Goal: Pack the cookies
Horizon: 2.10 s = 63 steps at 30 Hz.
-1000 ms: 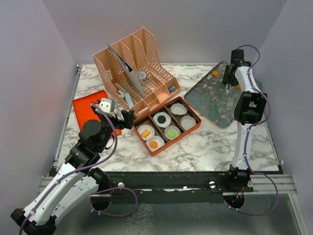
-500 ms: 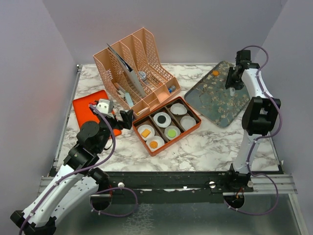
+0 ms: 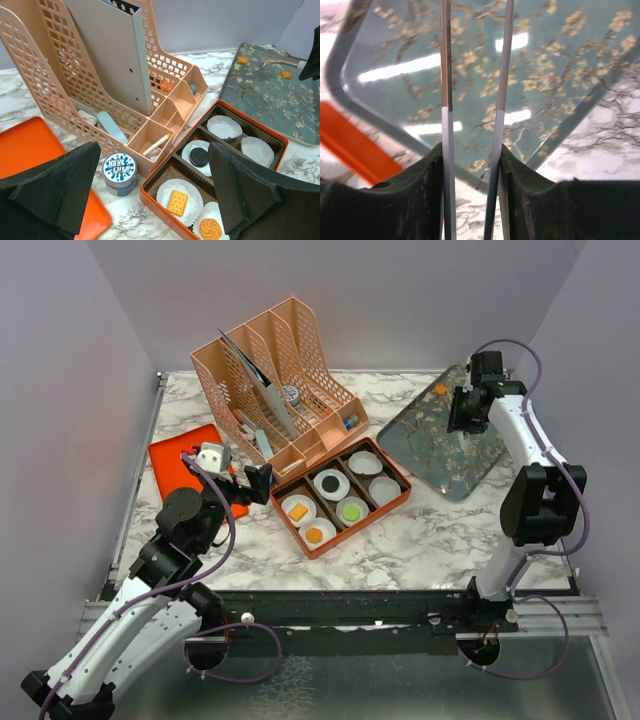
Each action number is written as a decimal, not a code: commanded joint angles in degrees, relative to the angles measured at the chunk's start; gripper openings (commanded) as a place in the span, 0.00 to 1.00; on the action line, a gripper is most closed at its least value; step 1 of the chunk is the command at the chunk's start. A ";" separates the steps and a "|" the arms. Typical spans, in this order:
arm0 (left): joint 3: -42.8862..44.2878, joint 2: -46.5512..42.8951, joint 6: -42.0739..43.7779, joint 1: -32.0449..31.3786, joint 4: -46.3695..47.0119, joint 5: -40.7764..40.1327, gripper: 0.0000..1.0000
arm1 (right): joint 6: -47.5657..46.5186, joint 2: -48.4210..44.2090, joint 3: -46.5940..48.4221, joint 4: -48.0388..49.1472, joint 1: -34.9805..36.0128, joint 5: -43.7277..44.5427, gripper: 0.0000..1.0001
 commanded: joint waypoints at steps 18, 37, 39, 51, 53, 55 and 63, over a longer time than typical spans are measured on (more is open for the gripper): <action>-0.36 0.23 0.24 0.81 0.98 -0.38 0.99 | 0.54 -19.77 -13.55 -2.74 24.28 -2.32 0.13; -0.40 0.87 0.15 1.07 0.85 -0.13 0.99 | 0.50 -25.05 -24.69 -0.97 30.79 -8.07 0.13; -0.40 0.92 0.15 1.07 0.86 -0.12 0.99 | 0.59 -24.25 -25.14 -0.14 30.89 -7.54 0.13; -0.40 0.80 0.15 1.16 0.87 -0.21 0.99 | 0.95 -20.13 -26.07 2.78 31.08 -5.96 0.16; -0.40 0.78 0.15 1.16 0.84 -0.21 0.99 | 0.88 -19.58 -26.22 2.85 31.10 -5.67 0.16; -0.40 0.82 0.15 1.16 0.84 -0.21 0.99 | 0.86 -19.14 -26.27 2.43 31.08 -5.39 0.18; -0.40 0.99 0.15 1.16 0.93 -0.12 0.99 | 0.50 -18.81 -26.25 1.24 31.08 -3.50 0.25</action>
